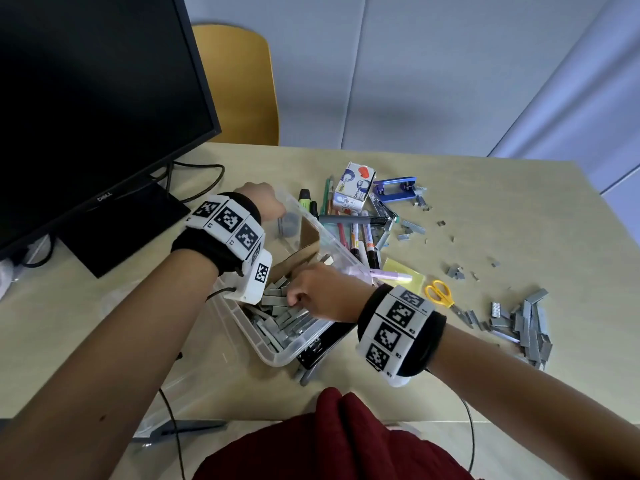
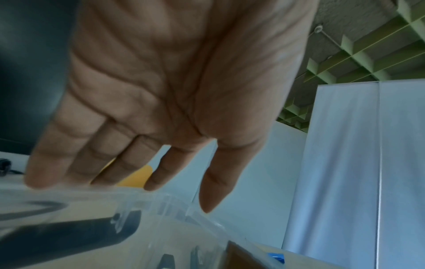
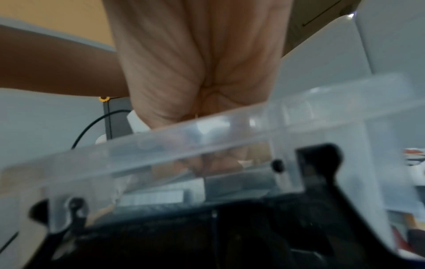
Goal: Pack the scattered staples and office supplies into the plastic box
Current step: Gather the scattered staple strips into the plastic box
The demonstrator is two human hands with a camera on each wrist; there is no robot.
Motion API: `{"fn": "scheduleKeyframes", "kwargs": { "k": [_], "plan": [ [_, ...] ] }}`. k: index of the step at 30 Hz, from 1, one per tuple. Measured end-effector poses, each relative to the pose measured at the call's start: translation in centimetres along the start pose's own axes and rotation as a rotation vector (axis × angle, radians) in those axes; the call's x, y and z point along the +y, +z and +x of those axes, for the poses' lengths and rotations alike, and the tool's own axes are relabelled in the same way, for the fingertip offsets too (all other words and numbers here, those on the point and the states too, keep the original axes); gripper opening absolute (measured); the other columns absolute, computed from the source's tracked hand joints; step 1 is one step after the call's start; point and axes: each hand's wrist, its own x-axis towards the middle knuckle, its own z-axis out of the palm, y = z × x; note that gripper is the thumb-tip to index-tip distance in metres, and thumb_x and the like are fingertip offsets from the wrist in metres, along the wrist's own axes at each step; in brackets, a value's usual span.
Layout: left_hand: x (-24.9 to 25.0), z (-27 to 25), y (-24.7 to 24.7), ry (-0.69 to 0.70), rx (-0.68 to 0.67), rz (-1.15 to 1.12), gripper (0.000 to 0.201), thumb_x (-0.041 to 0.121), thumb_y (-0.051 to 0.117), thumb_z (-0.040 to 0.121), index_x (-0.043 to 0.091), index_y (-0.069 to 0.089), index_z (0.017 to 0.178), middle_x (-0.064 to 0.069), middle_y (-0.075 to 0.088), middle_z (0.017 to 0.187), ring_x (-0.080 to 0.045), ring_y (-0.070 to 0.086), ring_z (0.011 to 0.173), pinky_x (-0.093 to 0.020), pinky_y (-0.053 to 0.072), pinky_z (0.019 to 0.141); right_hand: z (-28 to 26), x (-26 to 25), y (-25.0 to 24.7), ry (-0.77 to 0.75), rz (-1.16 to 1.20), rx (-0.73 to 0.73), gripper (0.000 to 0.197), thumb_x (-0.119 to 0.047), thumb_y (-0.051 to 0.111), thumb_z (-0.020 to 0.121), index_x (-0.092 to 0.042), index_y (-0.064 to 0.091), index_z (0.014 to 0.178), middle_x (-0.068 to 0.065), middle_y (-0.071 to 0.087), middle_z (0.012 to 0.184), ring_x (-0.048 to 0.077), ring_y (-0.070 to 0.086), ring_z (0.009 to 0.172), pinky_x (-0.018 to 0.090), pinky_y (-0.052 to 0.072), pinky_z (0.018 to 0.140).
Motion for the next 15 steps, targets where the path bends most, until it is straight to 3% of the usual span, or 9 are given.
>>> {"fn": "scheduleKeyframes", "kwargs": {
  "k": [3, 6, 8, 10, 12, 13, 15],
  "plan": [
    [0.8, -0.7, 0.0, 0.058, 0.034, -0.126, 0.038, 0.023, 0.047, 0.091, -0.002, 0.052, 0.118, -0.021, 0.053, 0.123, -0.035, 0.051, 0.113, -0.032, 0.042, 0.086, -1.1, 0.8, -0.8, 0.005, 0.07, 0.138, 0.023, 0.005, 0.049, 0.085, 0.0, 0.069, 0.093, 0.01, 0.067, 0.1, 0.019, 0.059, 0.095, 0.029, 0.043, 0.092],
    [2.9, -2.0, -0.1, 0.203, 0.071, -0.286, 0.028, 0.023, 0.048, 0.089, 0.004, 0.063, 0.102, -0.017, 0.06, 0.101, -0.031, 0.056, 0.095, -0.032, 0.042, 0.08, -3.0, 2.0, -1.9, 0.007, 0.149, 0.38, 0.025, 0.008, 0.048, 0.083, 0.001, 0.07, 0.095, 0.012, 0.068, 0.097, 0.007, 0.056, 0.076, 0.011, 0.039, 0.078],
    [5.0, -3.2, 0.0, 0.303, 0.111, -0.344, 0.012, 0.023, 0.048, 0.088, 0.014, 0.057, 0.088, -0.008, 0.052, 0.089, -0.021, 0.047, 0.081, -0.027, 0.034, 0.073, -4.5, 3.2, -2.5, 0.043, 0.185, 0.517, 0.025, 0.01, 0.05, 0.081, 0.002, 0.071, 0.091, 0.013, 0.069, 0.088, 0.006, 0.05, 0.066, 0.0, 0.034, 0.066],
    [7.2, -4.4, 0.3, 0.386, 0.142, -0.396, 0.018, 0.021, 0.048, 0.088, 0.009, 0.061, 0.086, -0.016, 0.056, 0.087, -0.025, 0.052, 0.08, -0.03, 0.039, 0.072, -6.3, 4.9, -3.0, 0.147, 0.224, 0.607, 0.023, 0.01, 0.051, 0.08, 0.002, 0.071, 0.088, 0.013, 0.069, 0.086, 0.014, 0.054, 0.067, 0.003, 0.039, 0.067],
    [9.5, -5.5, 1.0, 0.456, 0.158, -0.462, 0.029, 0.019, 0.048, 0.088, -0.004, 0.065, 0.092, -0.021, 0.064, 0.097, -0.033, 0.061, 0.091, -0.036, 0.047, 0.082, -8.5, 7.0, -3.3, 0.292, 0.238, 0.655, 0.021, 0.006, 0.051, 0.082, 0.0, 0.071, 0.087, 0.012, 0.069, 0.088, 0.017, 0.055, 0.07, 0.021, 0.046, 0.072],
    [10.7, -5.8, 1.6, 0.493, 0.158, -0.491, 0.029, 0.018, 0.048, 0.089, -0.004, 0.066, 0.095, -0.018, 0.066, 0.1, -0.031, 0.062, 0.095, -0.036, 0.047, 0.086, -9.6, 8.2, -3.4, 0.363, 0.243, 0.664, 0.02, 0.004, 0.051, 0.082, -0.001, 0.07, 0.087, 0.011, 0.069, 0.09, 0.017, 0.055, 0.071, 0.023, 0.046, 0.074],
    [13.3, -6.5, 3.2, 0.545, 0.124, -0.52, 0.027, 0.016, 0.048, 0.09, -0.001, 0.066, 0.098, -0.014, 0.067, 0.101, -0.027, 0.062, 0.094, -0.032, 0.046, 0.086, -12.3, 10.9, -3.4, 0.5, 0.266, 0.673, 0.021, 0.002, 0.051, 0.083, -0.003, 0.071, 0.088, 0.009, 0.07, 0.092, 0.017, 0.056, 0.074, 0.011, 0.04, 0.071]
  ]
}}
